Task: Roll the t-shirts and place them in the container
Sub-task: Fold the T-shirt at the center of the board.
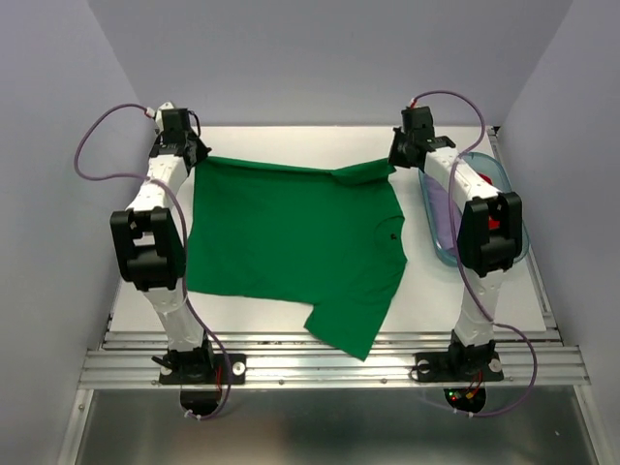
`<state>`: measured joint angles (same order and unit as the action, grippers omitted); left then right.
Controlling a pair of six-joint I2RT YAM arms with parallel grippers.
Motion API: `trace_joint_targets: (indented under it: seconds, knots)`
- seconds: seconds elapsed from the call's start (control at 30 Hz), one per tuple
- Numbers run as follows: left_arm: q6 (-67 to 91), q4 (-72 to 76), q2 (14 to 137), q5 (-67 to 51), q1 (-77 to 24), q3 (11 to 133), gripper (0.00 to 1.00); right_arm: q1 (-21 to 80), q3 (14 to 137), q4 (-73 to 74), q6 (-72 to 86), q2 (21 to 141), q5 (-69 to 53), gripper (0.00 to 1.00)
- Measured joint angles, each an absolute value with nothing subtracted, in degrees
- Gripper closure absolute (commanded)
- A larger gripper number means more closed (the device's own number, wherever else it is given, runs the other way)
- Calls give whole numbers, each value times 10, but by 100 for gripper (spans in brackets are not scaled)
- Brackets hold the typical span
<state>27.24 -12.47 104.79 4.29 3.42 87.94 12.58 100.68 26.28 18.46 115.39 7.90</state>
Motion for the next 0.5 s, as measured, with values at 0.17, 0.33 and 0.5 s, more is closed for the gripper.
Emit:
trace_joint_targets:
  seconds: [0.17,0.33,0.5]
  knots:
    - [264,-128,1152,32,34,1000,100,111,1021,244,212,1193,48,99]
    - [258,-142,1253,15,34,1120,100,104,1041,229,226,1204,24,99]
    - [253,-173,1313,5,33,1185,100,102,1042,220,229,1204,14,99]
